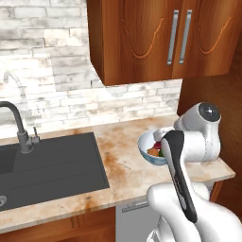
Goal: Take the pear, tangerine, and lime from the freezer and place them in the bowl on the counter.
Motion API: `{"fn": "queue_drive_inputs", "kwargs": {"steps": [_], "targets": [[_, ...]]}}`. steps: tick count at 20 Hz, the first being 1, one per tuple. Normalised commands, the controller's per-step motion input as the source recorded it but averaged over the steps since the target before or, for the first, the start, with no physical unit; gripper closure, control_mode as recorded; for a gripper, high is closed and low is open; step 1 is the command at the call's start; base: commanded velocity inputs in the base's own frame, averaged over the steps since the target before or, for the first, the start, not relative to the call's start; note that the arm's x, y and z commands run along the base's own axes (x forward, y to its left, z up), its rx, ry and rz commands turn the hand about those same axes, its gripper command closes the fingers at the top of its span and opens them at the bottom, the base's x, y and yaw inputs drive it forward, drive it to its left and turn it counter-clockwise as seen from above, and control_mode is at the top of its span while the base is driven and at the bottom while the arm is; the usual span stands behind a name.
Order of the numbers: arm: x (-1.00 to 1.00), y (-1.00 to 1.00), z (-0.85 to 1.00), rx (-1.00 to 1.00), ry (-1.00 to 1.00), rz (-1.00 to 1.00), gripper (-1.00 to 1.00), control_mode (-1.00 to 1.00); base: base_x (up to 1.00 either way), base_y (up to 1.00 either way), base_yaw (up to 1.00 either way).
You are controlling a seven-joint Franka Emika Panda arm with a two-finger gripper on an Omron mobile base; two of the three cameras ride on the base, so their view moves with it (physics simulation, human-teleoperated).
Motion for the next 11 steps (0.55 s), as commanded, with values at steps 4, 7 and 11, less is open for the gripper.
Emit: {"fn": "queue_drive_inputs", "kwargs": {"steps": [4, 7, 11], "targets": [[-0.71, 0.05, 0.51, 0.00, -0.01, 0.00, -1.00, -1.00, 0.00, 0.00, 0.00], [-0.93, 0.00, 0.38, 0.00, -0.08, 0.00, -1.00, -1.00, 0.00, 0.00, 0.00], [-0.95, 0.00, 0.46, 0.00, -0.09, 0.00, -1.00, -1.00, 0.00, 0.00, 0.00]]}}
